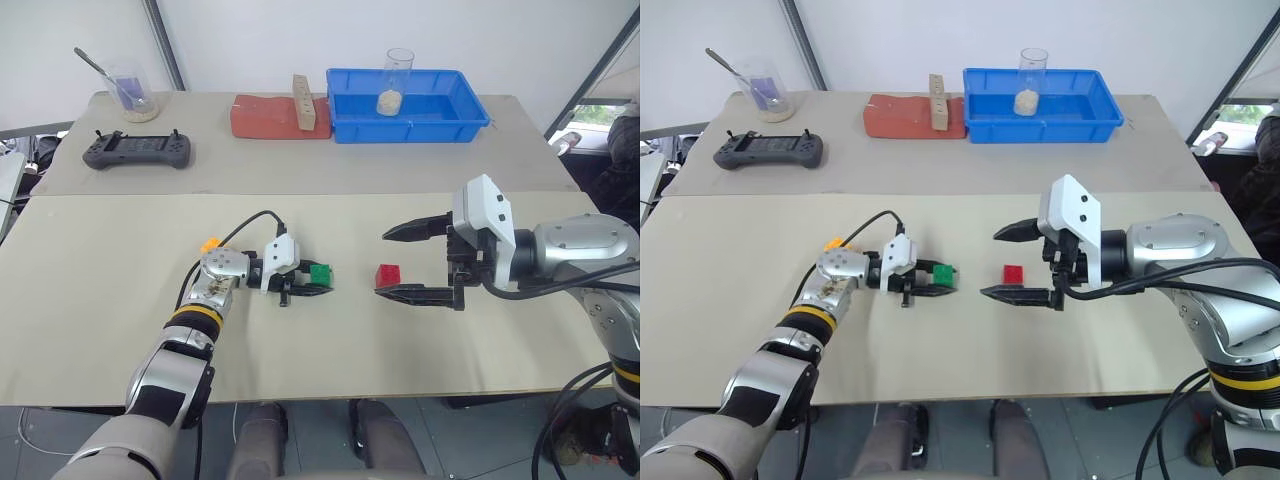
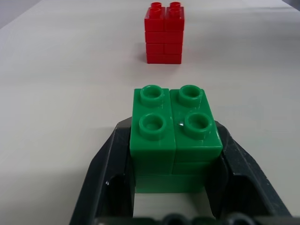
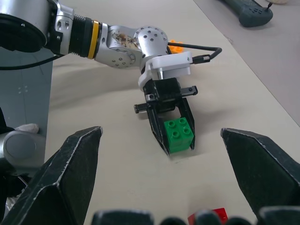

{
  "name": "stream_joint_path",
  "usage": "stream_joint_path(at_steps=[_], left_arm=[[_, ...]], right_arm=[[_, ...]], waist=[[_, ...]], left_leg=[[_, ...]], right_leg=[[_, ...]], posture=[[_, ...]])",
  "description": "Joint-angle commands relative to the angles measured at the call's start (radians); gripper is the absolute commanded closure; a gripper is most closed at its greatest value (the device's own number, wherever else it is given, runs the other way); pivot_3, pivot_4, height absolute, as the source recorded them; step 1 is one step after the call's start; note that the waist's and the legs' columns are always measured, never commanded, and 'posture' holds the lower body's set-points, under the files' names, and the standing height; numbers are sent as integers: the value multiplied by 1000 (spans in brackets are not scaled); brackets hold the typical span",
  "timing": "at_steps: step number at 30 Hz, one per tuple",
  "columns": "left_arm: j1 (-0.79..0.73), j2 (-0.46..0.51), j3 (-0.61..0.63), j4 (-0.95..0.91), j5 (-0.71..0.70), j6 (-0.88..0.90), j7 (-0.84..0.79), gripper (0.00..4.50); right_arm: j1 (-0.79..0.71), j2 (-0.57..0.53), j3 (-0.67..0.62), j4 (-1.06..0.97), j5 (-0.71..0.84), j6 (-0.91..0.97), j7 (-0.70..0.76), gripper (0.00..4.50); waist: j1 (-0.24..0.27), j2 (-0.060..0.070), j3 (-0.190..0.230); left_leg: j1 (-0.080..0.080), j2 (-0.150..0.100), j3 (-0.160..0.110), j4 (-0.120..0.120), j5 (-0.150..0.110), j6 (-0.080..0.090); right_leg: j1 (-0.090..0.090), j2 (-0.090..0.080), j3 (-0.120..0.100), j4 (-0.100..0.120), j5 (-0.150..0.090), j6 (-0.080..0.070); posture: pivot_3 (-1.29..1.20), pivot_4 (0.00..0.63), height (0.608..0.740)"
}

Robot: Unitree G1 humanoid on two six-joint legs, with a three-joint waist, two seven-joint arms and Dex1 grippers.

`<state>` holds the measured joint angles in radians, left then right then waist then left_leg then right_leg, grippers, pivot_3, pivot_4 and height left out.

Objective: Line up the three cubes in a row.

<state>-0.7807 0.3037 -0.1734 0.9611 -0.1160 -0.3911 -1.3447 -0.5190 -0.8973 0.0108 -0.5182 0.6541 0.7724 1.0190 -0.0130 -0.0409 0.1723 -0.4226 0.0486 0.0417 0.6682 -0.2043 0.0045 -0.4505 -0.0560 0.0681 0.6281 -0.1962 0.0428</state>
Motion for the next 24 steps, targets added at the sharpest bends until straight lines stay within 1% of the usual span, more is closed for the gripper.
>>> stream_joint_path(at_steps=[1,5,6,7,8,9,10,11,18,21,24], left_arm=[[-27,-11,12,11,10,-13,6,3109],[-37,-14,15,23,6,-13,-9,3109],[-39,-15,17,24,2,-10,-16,2076],[-41,-15,20,24,-3,-6,-24,1778],[-43,-14,24,21,-8,-5,-33,1365],[-44,-13,27,18,-12,-3,-40,807],[-44,-13,30,7,-17,0,-46,349],[-44,-13,33,-3,-21,5,-50,52],[21,18,58,-200,-61,80,-54,52],[73,58,83,-359,-102,173,-26,52],[157,118,109,-537,-135,269,2,52]], right_arm=[[-12,-13,-42,-22,21,5,-9,0],[-11,-12,-39,-15,17,-1,-5,0],[-10,-12,-38,-14,15,-3,-4,0],[-8,-11,-38,-14,15,-4,-4,0],[-5,-11,-37,-12,12,-8,-2,0],[-2,-10,-36,-11,10,-11,-1,0],[4,-10,-36,-9,8,-15,1,0],[7,-9,-35,-6,4,-21,3,0],[24,3,-22,25,-18,-68,20,0],[23,12,-11,44,-29,-92,32,0],[11,20,0,68,-38,-111,45,0]], waist=[[0,0,0],[0,0,0],[0,0,0],[0,0,0],[0,0,0],[0,0,0],[0,0,0],[0,0,0],[-2,0,0],[-9,0,0],[-12,0,0]], left_leg=[[0,0,0,0,0,0],[0,0,0,1,0,0],[0,0,0,1,0,0],[0,0,0,1,0,0],[0,0,0,1,0,0],[-1,0,0,1,0,0],[-1,0,0,1,0,0],[-1,0,0,1,0,0],[-1,0,0,1,0,0],[0,0,0,1,0,0],[0,1,-1,1,0,0]], right_leg=[[0,0,0,0,0,0],[0,0,0,0,0,0],[0,0,0,0,0,0],[0,0,0,0,0,0],[0,0,0,0,0,0],[0,0,0,0,0,0],[0,0,0,0,0,0],[0,0,0,0,0,0],[0,0,0,0,1,0],[0,0,0,0,1,0],[0,1,0,1,1,0]], posture=[[0,150,740],[0,150,740],[0,150,740],[0,150,740],[0,150,740],[0,150,740],[0,150,740],[0,150,740],[0,150,740],[0,150,740],[0,150,740]])
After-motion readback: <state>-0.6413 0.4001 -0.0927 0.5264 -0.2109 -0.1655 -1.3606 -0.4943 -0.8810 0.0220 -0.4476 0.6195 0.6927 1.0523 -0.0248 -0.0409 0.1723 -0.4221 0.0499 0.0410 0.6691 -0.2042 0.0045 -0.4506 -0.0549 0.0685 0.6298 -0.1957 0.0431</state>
